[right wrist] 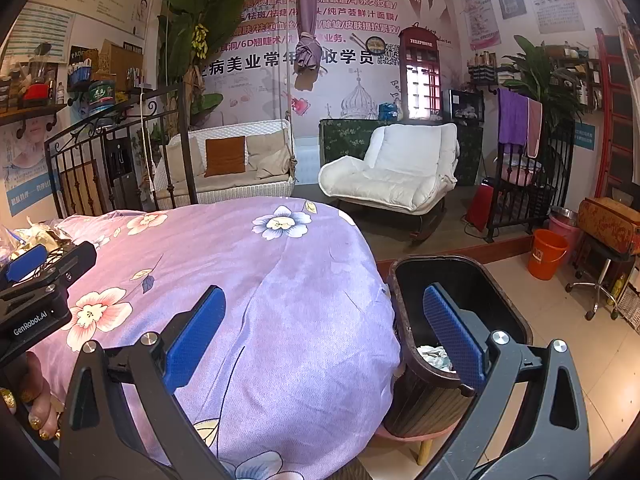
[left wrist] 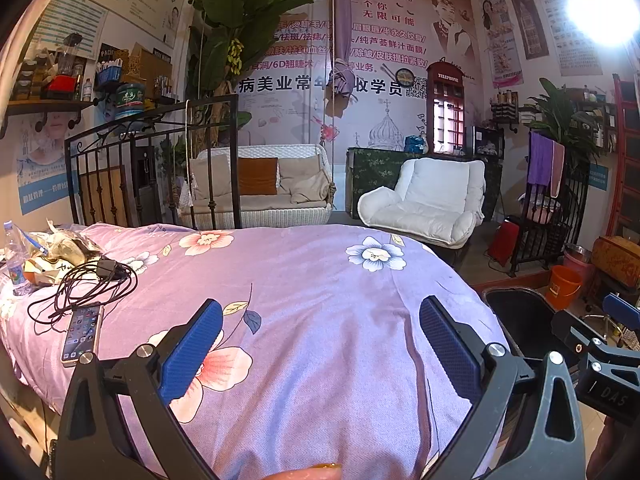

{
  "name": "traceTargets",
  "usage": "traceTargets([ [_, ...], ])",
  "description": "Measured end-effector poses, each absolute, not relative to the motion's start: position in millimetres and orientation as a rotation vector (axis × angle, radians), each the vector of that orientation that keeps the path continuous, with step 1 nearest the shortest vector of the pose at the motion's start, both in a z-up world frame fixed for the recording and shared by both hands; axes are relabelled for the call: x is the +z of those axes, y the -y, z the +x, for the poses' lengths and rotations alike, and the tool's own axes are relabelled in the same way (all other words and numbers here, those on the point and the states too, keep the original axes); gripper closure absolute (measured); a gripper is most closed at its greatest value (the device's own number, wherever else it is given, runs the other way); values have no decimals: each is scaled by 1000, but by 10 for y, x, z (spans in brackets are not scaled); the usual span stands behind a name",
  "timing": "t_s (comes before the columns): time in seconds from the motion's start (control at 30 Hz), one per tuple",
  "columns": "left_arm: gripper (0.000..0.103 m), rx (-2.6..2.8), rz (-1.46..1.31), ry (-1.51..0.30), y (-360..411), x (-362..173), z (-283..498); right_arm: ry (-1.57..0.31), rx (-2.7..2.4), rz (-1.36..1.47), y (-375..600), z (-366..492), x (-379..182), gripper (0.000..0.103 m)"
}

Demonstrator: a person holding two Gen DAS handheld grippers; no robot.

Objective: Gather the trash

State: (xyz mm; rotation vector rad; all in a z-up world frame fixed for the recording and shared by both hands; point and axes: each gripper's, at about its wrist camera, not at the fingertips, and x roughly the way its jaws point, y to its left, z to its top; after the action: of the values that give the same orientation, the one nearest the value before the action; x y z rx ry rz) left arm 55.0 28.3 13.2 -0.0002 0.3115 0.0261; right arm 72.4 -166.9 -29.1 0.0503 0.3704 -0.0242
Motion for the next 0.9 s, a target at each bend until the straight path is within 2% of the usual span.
traceTargets([
  [0.9,5,14,0,-324,-280,111,556,-380,-26,59,1630,734,-332,5],
])
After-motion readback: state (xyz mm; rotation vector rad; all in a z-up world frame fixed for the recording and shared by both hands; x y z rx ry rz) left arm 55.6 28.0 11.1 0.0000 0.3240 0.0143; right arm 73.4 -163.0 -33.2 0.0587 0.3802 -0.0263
